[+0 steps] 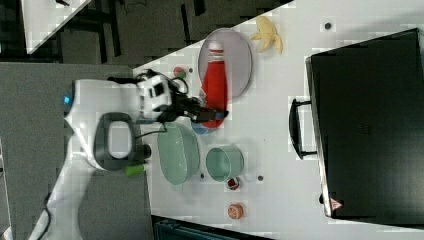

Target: Pick ketchup from strainer and place it on the table

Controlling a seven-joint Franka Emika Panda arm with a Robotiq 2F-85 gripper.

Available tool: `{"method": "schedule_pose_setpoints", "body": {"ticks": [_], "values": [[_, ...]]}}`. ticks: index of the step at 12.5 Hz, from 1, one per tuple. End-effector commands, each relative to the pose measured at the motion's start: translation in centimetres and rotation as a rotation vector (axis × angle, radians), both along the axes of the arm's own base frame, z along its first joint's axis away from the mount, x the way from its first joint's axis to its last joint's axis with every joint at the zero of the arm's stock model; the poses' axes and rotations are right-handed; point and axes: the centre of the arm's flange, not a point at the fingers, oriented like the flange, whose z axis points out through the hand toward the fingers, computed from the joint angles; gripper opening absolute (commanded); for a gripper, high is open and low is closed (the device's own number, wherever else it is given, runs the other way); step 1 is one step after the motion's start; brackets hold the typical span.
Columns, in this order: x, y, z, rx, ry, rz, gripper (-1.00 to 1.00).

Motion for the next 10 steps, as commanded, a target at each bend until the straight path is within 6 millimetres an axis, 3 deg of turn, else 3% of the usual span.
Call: {"method": "schedule_pose_setpoints", "body": {"ticks": [1, 5, 7, 8, 10], "values": [[-1.9, 4.5, -5.2, 0.015, -0.02, 0.14, 0.19], [-4.9, 4.8, -13.7, 0.048, 0.004, 0.14, 0.26], [-5.5, 4.8, -16.9, 0.064, 0.005, 0.136, 0.67], [-5.5, 4.9, -17.7, 0.068, -0.004, 0.137, 0.89], [-5.2, 5.1, -16.9, 0.065, -0.02, 0.141, 1.0]]}}
